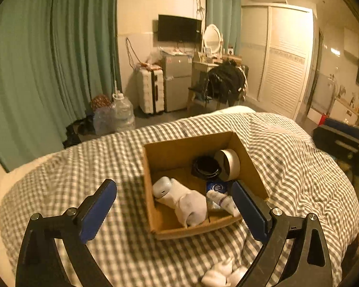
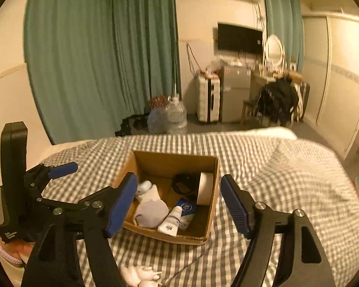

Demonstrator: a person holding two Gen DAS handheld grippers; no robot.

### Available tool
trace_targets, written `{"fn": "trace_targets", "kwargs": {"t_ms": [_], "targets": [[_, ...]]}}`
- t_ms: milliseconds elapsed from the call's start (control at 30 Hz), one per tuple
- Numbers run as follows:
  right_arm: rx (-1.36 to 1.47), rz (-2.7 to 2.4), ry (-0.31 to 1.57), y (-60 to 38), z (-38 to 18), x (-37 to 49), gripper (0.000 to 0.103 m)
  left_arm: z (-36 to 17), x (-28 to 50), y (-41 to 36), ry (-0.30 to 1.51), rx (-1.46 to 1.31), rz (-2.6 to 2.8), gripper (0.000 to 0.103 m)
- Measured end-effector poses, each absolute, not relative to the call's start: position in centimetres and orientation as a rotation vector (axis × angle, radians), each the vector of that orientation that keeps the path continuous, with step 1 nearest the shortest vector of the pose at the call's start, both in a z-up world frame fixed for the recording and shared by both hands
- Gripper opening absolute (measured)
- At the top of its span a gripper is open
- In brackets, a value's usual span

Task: Organize objects
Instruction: 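Move both tools back to the white bottle and white figurine on the bed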

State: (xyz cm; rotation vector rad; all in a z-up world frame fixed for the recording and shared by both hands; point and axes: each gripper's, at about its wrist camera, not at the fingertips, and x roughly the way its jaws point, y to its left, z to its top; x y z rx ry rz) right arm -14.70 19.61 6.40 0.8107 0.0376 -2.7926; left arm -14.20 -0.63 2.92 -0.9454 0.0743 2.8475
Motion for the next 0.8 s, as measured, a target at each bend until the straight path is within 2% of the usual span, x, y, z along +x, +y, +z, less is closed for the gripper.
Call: {"fn": "trace_targets", "kwargs": {"t_ms": [200, 367, 567, 800], "targets": [[0.702, -2.819, 0.115, 18.1, 10.4, -8.5, 0.079, 5.6, -9.8, -1.7, 0.040, -0.894, 2.898, 0.101], [0.689, -2.824, 0.152, 17.1, 10.2, -5.1, 0.080, 5.4, -6.3, -1.8, 0.065, -0.842, 2.950, 0.102], [0.751, -2.853, 0.140, 17.0, 5.9, -2.3, 0.080, 0.7, -3.2, -2.1, 0.074, -0.941, 3.037, 0.102], [0.964, -2.849, 0.154, 17.8, -3.3, -2.5, 0.080, -6.5, -2.7, -1.4, 0.114, -1.071, 2.996, 0.102]]}}
